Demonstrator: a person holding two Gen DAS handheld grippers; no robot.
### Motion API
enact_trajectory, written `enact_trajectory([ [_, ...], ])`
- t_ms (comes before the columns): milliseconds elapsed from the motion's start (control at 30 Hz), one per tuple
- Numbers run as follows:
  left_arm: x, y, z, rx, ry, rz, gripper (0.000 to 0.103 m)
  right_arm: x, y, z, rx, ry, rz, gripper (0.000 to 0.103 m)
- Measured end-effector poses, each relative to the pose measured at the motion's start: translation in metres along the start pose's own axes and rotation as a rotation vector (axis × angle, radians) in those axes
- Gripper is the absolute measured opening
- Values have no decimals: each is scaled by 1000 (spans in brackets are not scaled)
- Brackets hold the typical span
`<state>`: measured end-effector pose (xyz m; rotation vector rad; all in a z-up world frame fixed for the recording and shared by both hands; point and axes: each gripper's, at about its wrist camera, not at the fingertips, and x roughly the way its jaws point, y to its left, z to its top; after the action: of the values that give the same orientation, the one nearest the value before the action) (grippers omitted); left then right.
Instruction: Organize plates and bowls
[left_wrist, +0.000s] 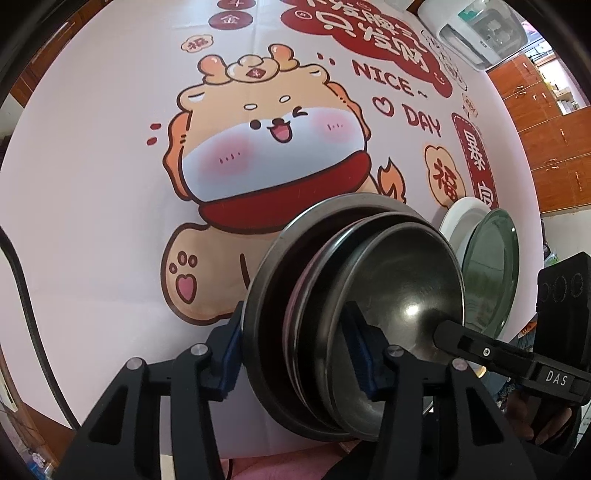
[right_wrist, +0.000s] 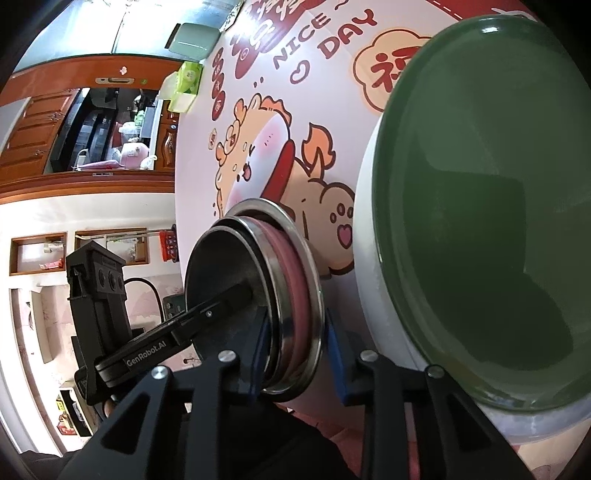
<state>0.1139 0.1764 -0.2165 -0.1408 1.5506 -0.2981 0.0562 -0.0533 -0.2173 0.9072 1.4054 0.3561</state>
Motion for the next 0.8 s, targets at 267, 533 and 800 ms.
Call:
enact_trajectory([
  [267, -24, -9, 2, 19, -53, 2, 48, -17, 11, 1, -50, -64, 27, 29],
  [533, -46, -33, 7, 59, -104, -6, 48, -47, 17, 4, -73, -124, 29, 29],
  [800, -51, -76, 13, 110, -124, -26, 48, -85, 5, 9, -65, -178, 16, 29],
])
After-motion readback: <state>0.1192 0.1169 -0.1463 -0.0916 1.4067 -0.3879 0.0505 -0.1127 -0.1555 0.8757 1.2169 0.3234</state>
